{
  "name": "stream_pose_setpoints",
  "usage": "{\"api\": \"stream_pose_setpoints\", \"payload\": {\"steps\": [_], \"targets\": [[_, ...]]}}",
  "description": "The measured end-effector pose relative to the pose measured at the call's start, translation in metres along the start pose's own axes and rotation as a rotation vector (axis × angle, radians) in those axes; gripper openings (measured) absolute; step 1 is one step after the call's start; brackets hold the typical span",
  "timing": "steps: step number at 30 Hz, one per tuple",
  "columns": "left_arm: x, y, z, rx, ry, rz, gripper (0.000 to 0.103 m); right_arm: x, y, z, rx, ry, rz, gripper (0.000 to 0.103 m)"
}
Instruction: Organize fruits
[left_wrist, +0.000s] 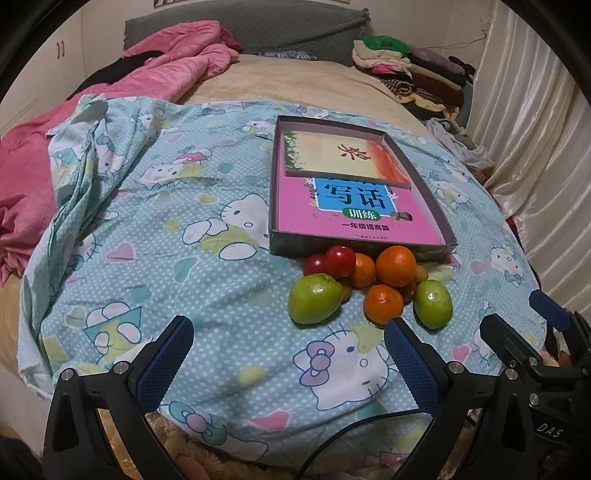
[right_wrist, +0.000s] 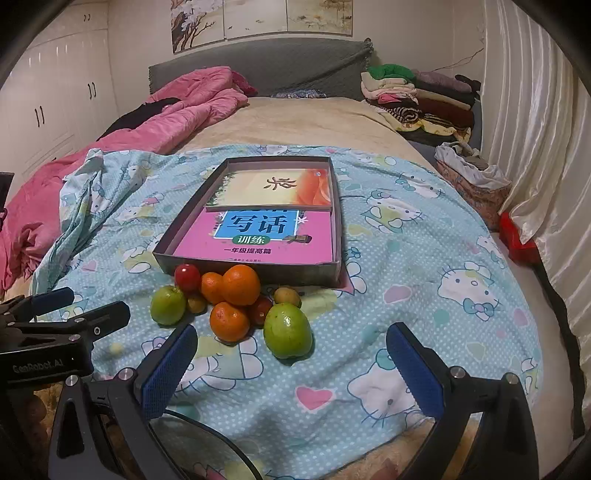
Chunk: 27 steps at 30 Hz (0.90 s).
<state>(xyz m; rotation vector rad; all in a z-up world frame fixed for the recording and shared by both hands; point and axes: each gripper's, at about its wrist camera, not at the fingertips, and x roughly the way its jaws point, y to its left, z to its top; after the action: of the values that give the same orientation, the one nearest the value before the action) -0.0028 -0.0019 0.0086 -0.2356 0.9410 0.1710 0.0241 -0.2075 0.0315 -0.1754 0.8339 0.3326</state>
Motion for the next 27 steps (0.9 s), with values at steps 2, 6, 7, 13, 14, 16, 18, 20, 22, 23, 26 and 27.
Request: {"api": "stream_pose_setpoints", "payload": {"steps": [2, 6, 7, 13, 14, 16, 18, 20, 22, 23, 26, 27], "targets": [[0.0003, -0.0003, 0.0000, 0.000, 0.002, 0.003, 0.103, 0.0018, 0.0001, 0.0000, -0.002, 0.003, 0.000, 0.103], [-0.0001, -0.0004, -0.0001, 0.000, 0.004, 0.000, 0.103, 0.0021, 0.0010, -0.0006, -0.006, 0.004, -0.003, 0.103], [-0.0003, 0.0000, -0.0003, -0.002, 0.004, -0.001, 0.103, 0.0020, 0.0009, -0.0007, -0.005, 0.004, -0.004, 0.103], [0.0005, -0.0003, -0.0009, -0.002, 0.005, -0.001, 0.103, 0.0035, 0.0013, -0.0009, -0.008, 0.007, -0.005, 0.103], [0.0002, -0.0004, -0.0012, -0.002, 0.006, -0.002, 0.103, 0.0037, 0.0013, -0.0008, -0.008, 0.008, -0.008, 0.103], [0.0006, -0.0002, -0.0010, -0.001, 0.005, -0.002, 0.103, 0.0033, 0.0017, -0.0009, -0.008, 0.008, -0.007, 0.103], [0.0003, -0.0002, -0.0010, -0.002, 0.005, -0.002, 0.103, 0.0036, 0.0019, -0.0011, -0.008, 0.009, -0.009, 0.103], [0.0008, -0.0001, -0.0010, -0.002, 0.004, -0.004, 0.103, 0.0035, 0.0022, -0.0012, -0.009, 0.009, -0.010, 0.103], [0.0008, -0.0003, -0.0012, -0.005, 0.005, -0.004, 0.103, 0.0034, 0.0020, -0.0012, -0.008, 0.009, -0.009, 0.103], [0.0007, -0.0003, -0.0014, -0.006, 0.006, -0.005, 0.103, 0.0035, 0.0020, -0.0014, -0.009, 0.009, -0.009, 0.103], [0.0018, 0.0000, -0.0007, -0.009, 0.009, -0.006, 0.103, 0.0035, 0.0019, -0.0011, -0.008, 0.009, -0.010, 0.103], [0.0018, -0.0002, -0.0007, -0.008, 0.009, -0.005, 0.103, 0.0038, 0.0020, -0.0012, -0.008, 0.009, -0.009, 0.103]]}}
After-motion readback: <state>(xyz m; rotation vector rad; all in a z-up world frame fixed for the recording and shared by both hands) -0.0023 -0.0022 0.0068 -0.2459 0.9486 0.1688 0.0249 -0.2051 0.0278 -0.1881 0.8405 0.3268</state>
